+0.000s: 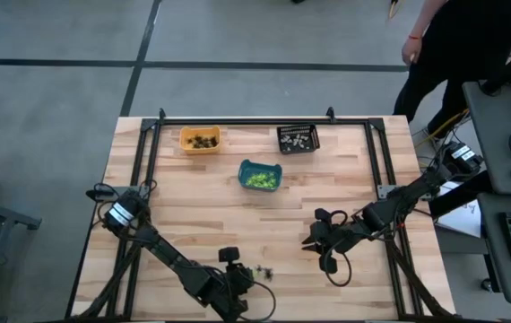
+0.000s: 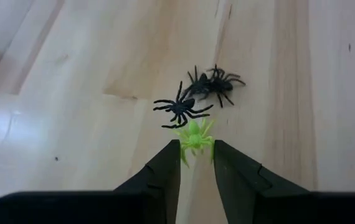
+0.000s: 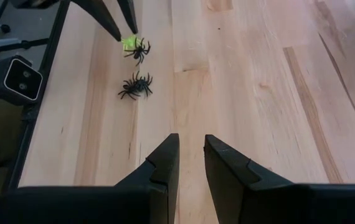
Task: Sort Halloween decoration
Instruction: Put the green spider toy into the blue bin
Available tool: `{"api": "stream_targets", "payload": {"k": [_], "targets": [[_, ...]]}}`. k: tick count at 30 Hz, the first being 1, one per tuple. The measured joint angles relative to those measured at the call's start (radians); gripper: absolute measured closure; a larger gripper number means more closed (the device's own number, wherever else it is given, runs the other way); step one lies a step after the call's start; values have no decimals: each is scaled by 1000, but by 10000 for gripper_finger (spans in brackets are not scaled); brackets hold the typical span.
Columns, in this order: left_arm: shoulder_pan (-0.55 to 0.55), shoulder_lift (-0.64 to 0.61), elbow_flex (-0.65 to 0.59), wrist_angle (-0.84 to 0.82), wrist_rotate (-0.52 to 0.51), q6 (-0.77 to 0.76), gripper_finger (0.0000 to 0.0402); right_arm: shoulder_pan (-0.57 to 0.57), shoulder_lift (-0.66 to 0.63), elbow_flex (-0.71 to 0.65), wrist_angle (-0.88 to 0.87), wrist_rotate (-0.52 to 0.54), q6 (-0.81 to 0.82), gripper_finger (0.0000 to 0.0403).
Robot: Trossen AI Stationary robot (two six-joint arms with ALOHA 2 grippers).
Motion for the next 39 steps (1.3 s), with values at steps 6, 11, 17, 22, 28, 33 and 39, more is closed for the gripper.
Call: {"api": "stream_targets", "payload": {"k": [6,11,17,22,28,33,39], "targets": [[15,-25,1,-7,108,-12,325,0,0,0,7,0,0,337],[21,-25,1,-7,96,-27,325,0,5,0,74,0,-51,337],[22,-25,1,-2,-8,-37,325,0,83,0,299,-1,-211,337],[24,-25,1,0,-15,-37,325,0,208,0,525,-2,-340,337],[24,-25,1,3,-15,-37,325,-27,357,0,780,-3,-391,337],[24,-25,1,3,-15,-34,325,-59,450,0,883,-3,-378,337],[24,-25,2,1,-18,-34,325,-73,529,0,960,-11,-362,337]]}}
